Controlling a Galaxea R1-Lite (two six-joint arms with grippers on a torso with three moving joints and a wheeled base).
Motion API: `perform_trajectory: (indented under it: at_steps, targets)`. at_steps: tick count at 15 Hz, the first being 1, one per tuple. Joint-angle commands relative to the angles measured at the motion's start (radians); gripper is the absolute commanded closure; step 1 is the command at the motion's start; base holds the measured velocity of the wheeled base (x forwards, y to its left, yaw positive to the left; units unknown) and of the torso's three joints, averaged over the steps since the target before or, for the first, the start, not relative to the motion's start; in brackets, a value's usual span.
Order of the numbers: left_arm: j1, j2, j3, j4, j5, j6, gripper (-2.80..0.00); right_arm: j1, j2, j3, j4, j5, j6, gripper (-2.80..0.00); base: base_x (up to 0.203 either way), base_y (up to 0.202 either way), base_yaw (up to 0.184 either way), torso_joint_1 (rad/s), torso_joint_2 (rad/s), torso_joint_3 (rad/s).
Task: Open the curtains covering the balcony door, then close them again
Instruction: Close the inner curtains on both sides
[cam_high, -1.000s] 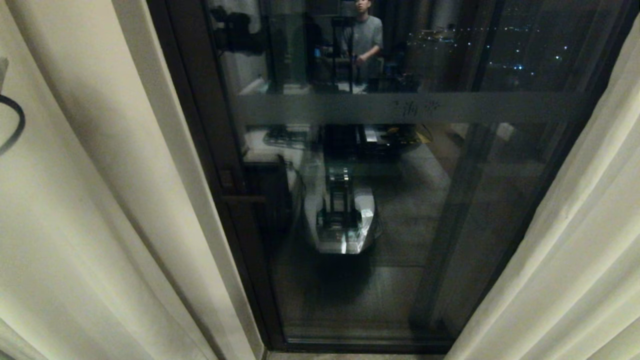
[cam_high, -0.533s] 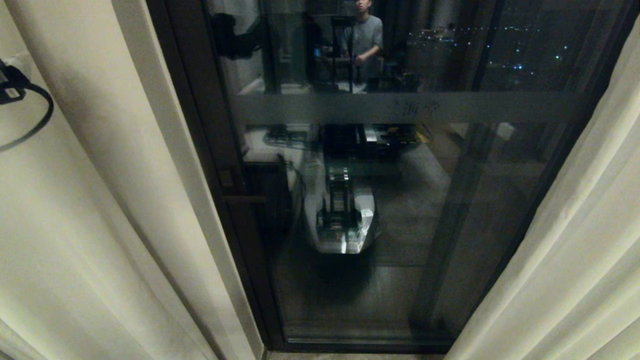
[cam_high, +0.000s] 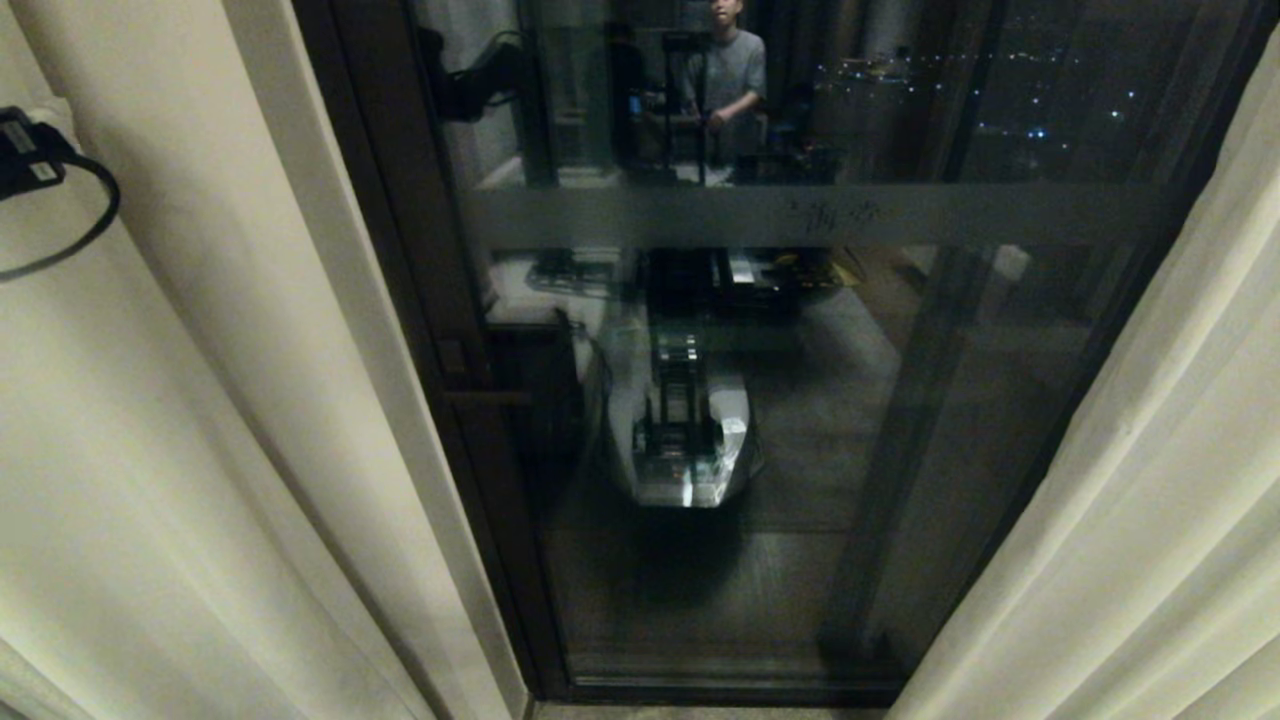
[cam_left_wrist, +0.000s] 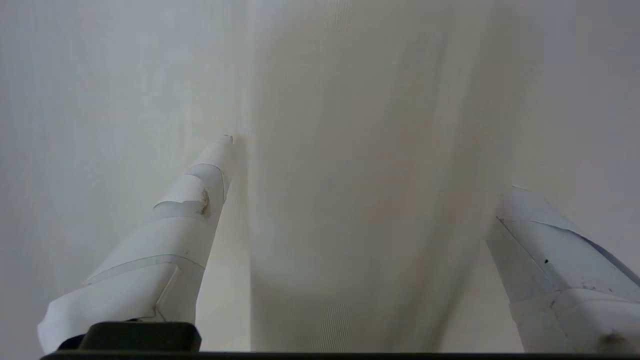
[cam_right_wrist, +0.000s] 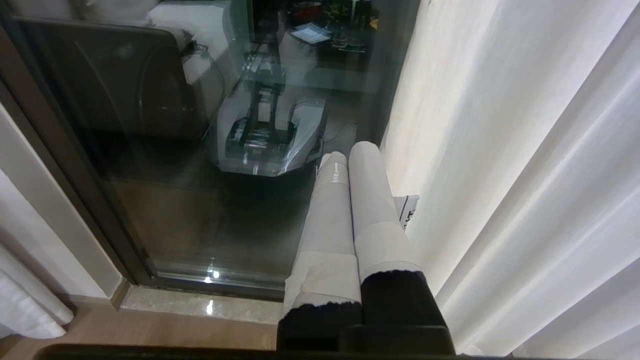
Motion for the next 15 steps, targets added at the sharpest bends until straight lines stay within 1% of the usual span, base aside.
perform_trajectory:
  at_steps: [1, 5, 11, 12, 15]
  targets:
    - [0.002, 0.036, -0.025, -0.005, 0.001, -0.001, -2.8, 0.0, 0.001, 0.0, 0.0, 0.001, -0.001, 0.0, 0.0, 0.0, 0.0, 0.0, 0.0, 0.0]
    - [0.002, 0.075, -0.082, -0.03, 0.0, -0.002, -2.8, 0.0, 0.001, 0.0, -0.001, 0.001, -0.001, 0.0, 0.0, 0.0, 0.0, 0.0, 0.0, 0.0]
    - [0.005, 0.089, -0.092, -0.033, 0.0, 0.002, -2.8, 0.0, 0.001, -0.001, 0.0, 0.001, 0.0, 0.0, 0.0, 0.0, 0.0, 0.0, 0.0, 0.0]
    - [0.005, 0.091, -0.095, -0.034, 0.0, 0.002, 0.0, 0.0, 0.001, 0.0, 0.0, 0.001, -0.001, 0.0, 0.0, 0.0, 0.0, 0.0, 0.0, 0.0]
    - [0.005, 0.094, -0.101, -0.034, 0.0, 0.001, 0.0, 0.0, 0.001, 0.0, -0.001, 0.001, -0.001, 0.0, 0.0, 0.0, 0.0, 0.0, 0.0, 0.0]
